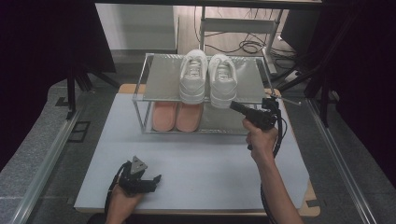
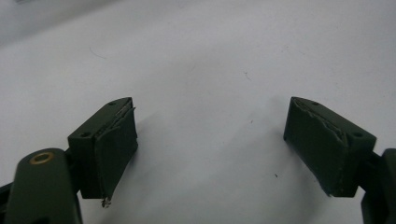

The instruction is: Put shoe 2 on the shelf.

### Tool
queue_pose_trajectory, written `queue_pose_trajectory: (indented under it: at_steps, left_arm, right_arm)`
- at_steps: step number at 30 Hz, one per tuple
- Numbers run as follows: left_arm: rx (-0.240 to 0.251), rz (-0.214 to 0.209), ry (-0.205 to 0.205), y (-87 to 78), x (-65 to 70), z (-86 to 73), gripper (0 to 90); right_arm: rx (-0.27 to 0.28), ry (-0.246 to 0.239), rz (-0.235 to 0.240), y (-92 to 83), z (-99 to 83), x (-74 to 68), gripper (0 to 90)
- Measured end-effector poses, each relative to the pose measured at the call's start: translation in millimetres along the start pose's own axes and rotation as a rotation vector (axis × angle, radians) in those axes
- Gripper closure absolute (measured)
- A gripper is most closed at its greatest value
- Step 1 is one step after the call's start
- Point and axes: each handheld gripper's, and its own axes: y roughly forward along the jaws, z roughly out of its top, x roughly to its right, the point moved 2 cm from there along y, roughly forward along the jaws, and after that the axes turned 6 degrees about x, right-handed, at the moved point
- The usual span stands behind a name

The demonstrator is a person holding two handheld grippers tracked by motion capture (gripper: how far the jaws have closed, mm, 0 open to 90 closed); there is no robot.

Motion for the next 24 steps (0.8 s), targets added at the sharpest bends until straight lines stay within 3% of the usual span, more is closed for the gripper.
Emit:
queue_pose_trajectory:
  at_steps: [6,8,11,18,24]
  left_arm:
    - [-0.001,0.001,0.001,-0.2,0.2,0.0,17.1]
    - [0.000,0.003,0.003,-0.1,0.4,0.1,17.1]
    - [-0.001,0.000,0.000,-0.1,0.0,0.0,17.1]
    - [0.000,0.002,0.003,-0.2,0.3,0.0,17.1]
    - [0.001,0.003,0.003,-0.2,0.4,-0.1,17.1]
  right_arm:
    - [0.003,0.000,-0.001,8.1,-0.5,-1.5,90.0]
    - [0.004,-0.009,-0.026,12.5,-1.0,-2.0,90.0]
    - [0.002,0.016,-0.010,17.8,-1.9,-3.4,90.0]
    - [-0.006,0.015,0.002,20.4,-3.5,-5.1,89.7]
    - [-0.041,-0.007,0.022,19.7,-5.6,-7.0,83.9]
